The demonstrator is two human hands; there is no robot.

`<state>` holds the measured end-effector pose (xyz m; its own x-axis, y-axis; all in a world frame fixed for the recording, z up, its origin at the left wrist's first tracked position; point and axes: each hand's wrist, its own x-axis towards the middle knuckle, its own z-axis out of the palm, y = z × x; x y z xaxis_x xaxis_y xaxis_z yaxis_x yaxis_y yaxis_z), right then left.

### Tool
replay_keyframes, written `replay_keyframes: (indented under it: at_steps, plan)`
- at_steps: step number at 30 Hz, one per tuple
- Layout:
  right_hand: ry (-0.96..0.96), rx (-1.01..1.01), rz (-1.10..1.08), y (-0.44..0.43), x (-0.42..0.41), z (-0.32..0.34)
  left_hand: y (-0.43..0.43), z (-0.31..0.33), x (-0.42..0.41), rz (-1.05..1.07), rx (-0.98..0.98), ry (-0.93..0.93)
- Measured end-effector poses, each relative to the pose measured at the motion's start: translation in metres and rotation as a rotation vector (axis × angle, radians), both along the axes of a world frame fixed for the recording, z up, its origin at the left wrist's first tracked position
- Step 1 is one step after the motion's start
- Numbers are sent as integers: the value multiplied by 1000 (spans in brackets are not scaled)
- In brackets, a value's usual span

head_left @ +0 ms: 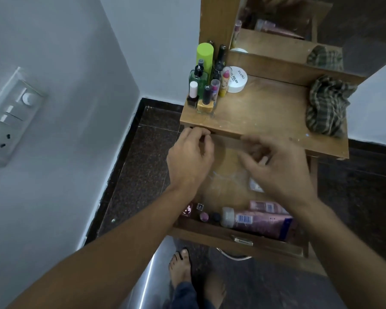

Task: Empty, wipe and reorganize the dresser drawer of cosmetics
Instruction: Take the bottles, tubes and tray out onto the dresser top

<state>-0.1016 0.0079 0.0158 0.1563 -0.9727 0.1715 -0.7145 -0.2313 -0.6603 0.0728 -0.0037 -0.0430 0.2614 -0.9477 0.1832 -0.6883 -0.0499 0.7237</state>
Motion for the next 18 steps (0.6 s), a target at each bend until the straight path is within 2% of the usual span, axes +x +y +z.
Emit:
replay_keyframes:
  at_steps: [3,5,7,12,18]
  plan:
    - [40,205,100,35,-2,-21,5,1,0,25,6,-2]
    - [233,381,261,48,-1,-30,9,1,-2,33,17,5]
    - [399,452,405,56,3,-38,14,2,-5,27,28,4]
    - [495,436,507,59,10,-53,20,2,-11,22,35,-10]
    - [466,360,500,60,13,-54,23,7,-17,28,44,4]
